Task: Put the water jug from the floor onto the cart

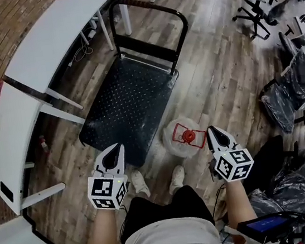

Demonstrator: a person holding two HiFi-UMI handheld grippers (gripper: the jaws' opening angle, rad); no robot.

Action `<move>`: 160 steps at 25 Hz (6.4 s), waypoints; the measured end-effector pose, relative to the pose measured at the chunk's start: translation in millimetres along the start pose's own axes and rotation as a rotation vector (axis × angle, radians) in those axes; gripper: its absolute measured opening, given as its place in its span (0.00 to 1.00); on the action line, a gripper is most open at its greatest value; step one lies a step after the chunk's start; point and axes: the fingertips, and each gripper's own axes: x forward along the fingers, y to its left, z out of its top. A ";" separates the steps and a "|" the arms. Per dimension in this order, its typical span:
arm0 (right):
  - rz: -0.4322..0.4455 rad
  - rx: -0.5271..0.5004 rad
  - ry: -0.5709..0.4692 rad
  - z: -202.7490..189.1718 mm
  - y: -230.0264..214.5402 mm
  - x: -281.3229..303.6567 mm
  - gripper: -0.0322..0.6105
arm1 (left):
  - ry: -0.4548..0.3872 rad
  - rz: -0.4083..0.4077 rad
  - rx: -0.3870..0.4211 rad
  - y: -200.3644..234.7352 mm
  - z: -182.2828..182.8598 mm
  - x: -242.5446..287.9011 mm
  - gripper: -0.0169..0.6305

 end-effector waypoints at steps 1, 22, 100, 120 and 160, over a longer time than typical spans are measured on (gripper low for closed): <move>0.002 -0.004 0.018 -8.3 -6.1 8.9 0.06 | 0.010 0.006 -0.004 -1.6 -5.6 4.9 0.03; 0.099 -0.240 0.356 -223.3 -78.2 145.0 0.50 | 0.185 0.081 -0.067 -7.5 -153.8 88.3 0.03; 0.353 -0.564 0.393 -146.9 264.0 258.8 0.53 | 0.095 0.438 -0.340 212.0 -199.9 -108.4 0.03; 0.312 -0.576 0.337 -148.0 276.4 249.0 0.53 | 0.087 0.359 -0.326 220.0 -196.8 -106.4 0.03; 0.133 -0.243 -0.285 -0.1 187.9 -175.2 0.05 | -0.202 0.084 0.037 -47.3 -13.9 -236.3 0.03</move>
